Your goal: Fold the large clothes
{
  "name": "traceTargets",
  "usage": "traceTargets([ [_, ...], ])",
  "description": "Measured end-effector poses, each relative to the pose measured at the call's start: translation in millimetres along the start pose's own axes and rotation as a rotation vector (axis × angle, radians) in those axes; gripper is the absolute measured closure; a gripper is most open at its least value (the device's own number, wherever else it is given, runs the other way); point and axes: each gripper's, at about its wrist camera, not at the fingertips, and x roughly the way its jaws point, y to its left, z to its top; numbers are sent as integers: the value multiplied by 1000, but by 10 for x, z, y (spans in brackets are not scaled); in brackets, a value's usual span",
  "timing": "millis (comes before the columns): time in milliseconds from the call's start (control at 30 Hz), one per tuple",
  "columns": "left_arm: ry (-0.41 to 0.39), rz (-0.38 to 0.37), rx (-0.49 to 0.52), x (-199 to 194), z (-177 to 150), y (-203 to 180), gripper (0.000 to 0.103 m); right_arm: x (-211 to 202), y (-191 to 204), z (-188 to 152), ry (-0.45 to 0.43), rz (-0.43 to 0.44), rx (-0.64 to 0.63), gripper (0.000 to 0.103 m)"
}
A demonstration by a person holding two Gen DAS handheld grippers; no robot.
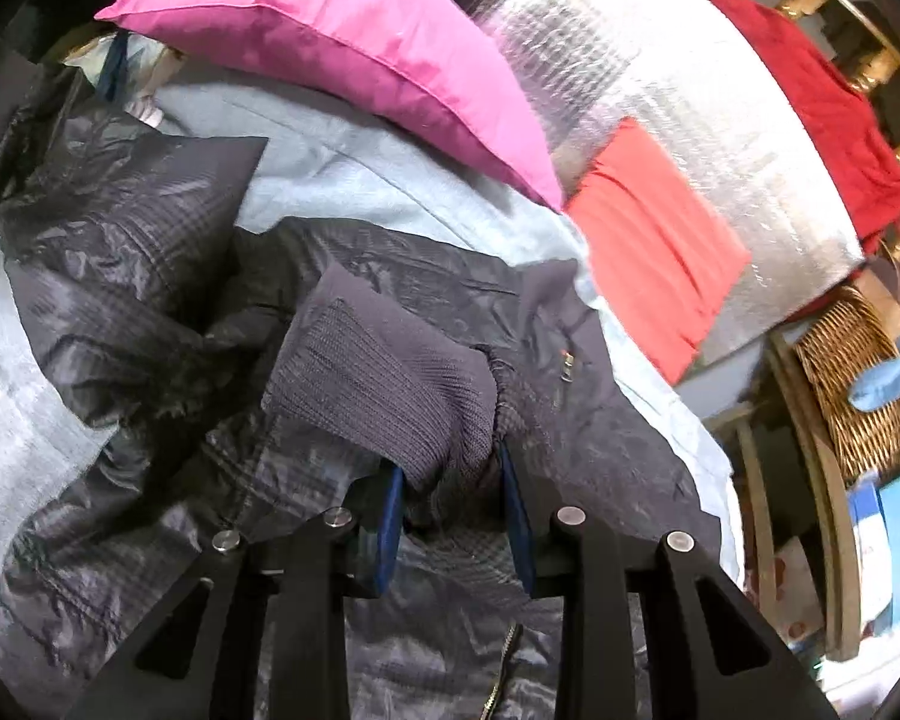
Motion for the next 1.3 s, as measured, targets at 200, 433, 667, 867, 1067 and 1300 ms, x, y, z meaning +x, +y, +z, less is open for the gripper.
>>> traceTargets([
  [200, 100, 107, -18, 542, -331, 330, 68, 157, -234, -2, 113, -184, -106, 78],
  [433, 36, 91, 68, 566, -364, 284, 65, -403, 161, 68, 167, -104, -343, 10],
  [667, -46, 87, 146, 529, -498, 298, 64, 115, 408, 766, 122, -282, -480, 15],
  [867, -62, 50, 148, 544, -509, 339, 61, 769, 574, 1003, 158, -407, -662, 89],
  [1067, -64, 32, 149, 556, -509, 353, 59, 792, 361, 1093, 82, -464, -644, 73],
  [1300, -65, 32, 150, 557, -516, 372, 58, 1, 705, 662, -51, -275, -627, 36],
])
